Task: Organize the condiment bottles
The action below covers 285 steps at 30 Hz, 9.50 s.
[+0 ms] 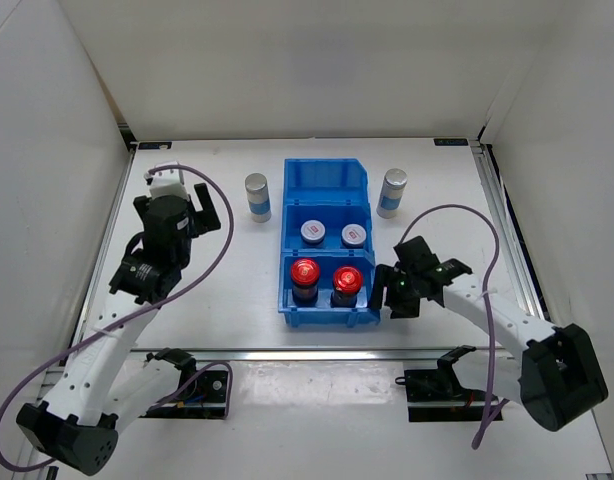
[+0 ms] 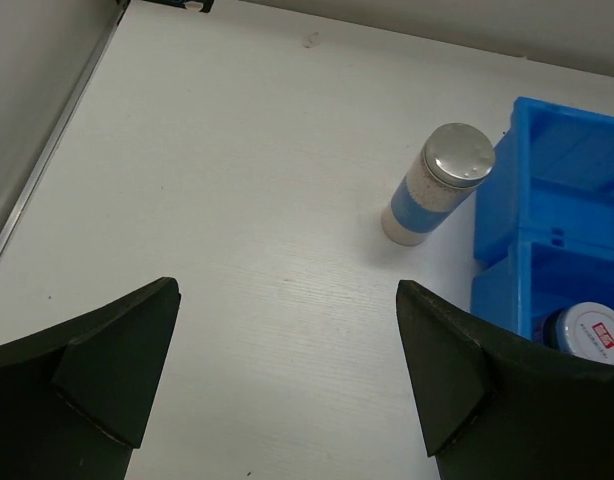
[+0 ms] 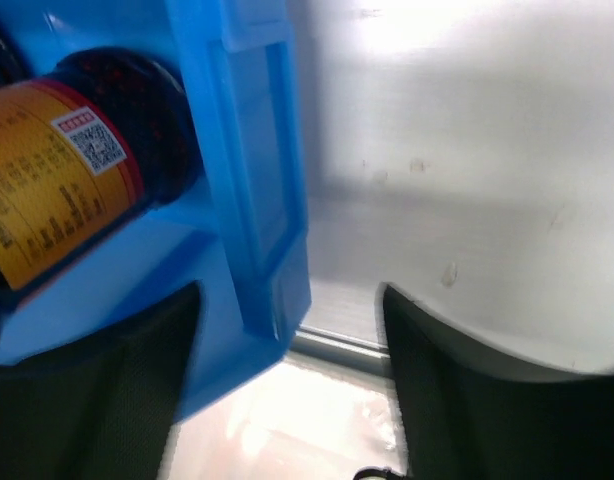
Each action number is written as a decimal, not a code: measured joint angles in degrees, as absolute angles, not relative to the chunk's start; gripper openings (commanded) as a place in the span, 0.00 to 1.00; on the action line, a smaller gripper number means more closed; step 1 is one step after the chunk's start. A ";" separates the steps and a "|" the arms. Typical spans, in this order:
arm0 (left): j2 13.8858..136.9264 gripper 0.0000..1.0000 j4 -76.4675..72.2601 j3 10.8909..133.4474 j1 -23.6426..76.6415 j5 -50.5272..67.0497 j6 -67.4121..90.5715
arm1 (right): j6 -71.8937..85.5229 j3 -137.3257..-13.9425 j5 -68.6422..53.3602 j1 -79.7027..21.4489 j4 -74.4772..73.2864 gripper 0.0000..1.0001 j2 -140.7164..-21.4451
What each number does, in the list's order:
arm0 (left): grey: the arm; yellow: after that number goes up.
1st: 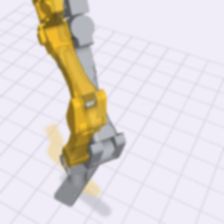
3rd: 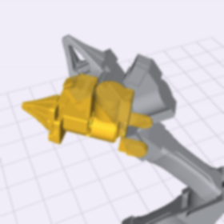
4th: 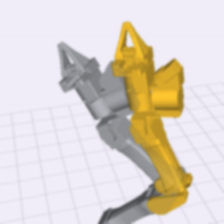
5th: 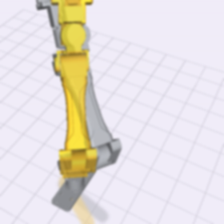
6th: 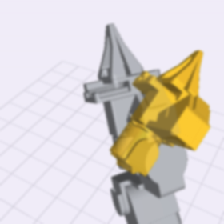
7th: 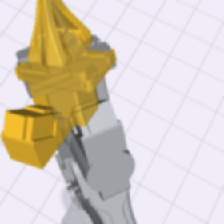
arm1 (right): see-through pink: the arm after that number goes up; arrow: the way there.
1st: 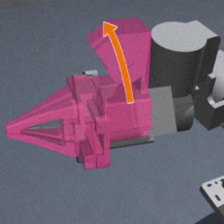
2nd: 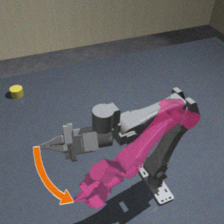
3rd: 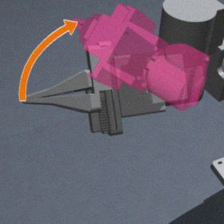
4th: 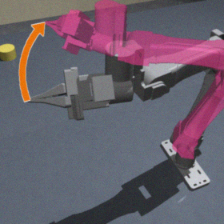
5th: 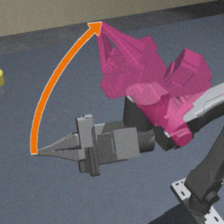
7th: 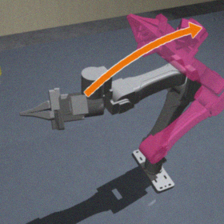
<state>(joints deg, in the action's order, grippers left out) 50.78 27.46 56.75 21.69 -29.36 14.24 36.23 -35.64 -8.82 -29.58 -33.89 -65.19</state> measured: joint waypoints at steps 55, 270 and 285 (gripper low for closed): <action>45.41 1.00 22.00 43.53 22.52 -27.66 14.22 | 19.35 -120.40 10.76 -14.68 -59.20 0.21 -122.19; 104.47 0.24 1.13 89.19 34.46 -26.52 6.15 | 14.52 -74.43 1.56 -16.51 -61.56 1.00 -52.71; 119.83 0.40 -0.32 95.29 38.13 -26.52 4.97 | 14.50 -74.26 2.46 -16.51 -63.31 1.00 -50.28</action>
